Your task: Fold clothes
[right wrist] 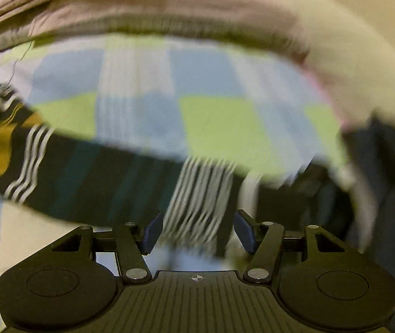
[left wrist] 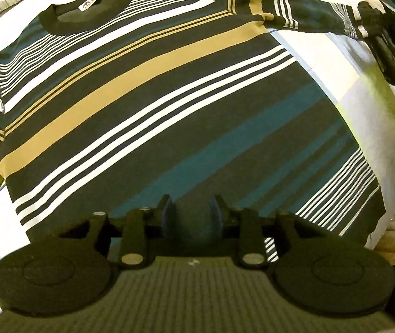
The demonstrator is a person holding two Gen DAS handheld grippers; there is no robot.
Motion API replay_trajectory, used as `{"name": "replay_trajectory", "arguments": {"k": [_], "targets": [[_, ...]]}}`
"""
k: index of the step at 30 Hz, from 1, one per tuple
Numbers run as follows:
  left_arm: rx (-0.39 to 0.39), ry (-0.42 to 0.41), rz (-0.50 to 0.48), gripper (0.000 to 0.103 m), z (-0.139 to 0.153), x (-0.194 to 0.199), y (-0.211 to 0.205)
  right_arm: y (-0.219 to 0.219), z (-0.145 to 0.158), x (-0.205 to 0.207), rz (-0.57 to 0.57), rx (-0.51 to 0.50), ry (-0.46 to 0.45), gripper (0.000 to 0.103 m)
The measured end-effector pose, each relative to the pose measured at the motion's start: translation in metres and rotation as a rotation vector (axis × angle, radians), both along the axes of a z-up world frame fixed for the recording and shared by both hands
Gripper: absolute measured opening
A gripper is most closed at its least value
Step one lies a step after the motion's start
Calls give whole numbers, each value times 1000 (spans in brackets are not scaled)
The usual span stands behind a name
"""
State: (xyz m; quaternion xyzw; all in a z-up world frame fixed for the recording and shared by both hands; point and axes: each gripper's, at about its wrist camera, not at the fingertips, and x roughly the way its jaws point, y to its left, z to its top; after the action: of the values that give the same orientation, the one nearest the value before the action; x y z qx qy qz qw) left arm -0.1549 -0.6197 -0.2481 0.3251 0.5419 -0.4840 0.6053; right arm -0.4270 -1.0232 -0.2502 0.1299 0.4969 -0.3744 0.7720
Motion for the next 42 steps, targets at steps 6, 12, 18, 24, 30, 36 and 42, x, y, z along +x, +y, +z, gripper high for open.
{"name": "replay_trajectory", "arguments": {"k": [6, 12, 18, 24, 30, 36, 42], "targets": [[5, -11, -35, 30, -4, -2, -5, 4, -12, -14, -108, 40, -5, 59], [0, -74, -11, 34, 0, -1, -14, 15, -4, -16, -131, 95, -61, 59], [-1, -148, 110, 44, 16, 9, -2, 75, 0, 5, -51, 228, -95, 59], [-27, -193, 292, 75, 50, 24, 41, 150, 10, 28, 21, 371, -112, 61], [-63, -222, 424, 91, 85, 40, 117, 221, 50, 54, 92, 366, -124, 89], [-131, -243, 487, 91, 119, 55, 203, 280, 98, 78, 96, 286, -140, 89], [-239, -304, 483, 91, 164, 64, 279, 372, 155, 77, -8, 178, -183, 89]]}}
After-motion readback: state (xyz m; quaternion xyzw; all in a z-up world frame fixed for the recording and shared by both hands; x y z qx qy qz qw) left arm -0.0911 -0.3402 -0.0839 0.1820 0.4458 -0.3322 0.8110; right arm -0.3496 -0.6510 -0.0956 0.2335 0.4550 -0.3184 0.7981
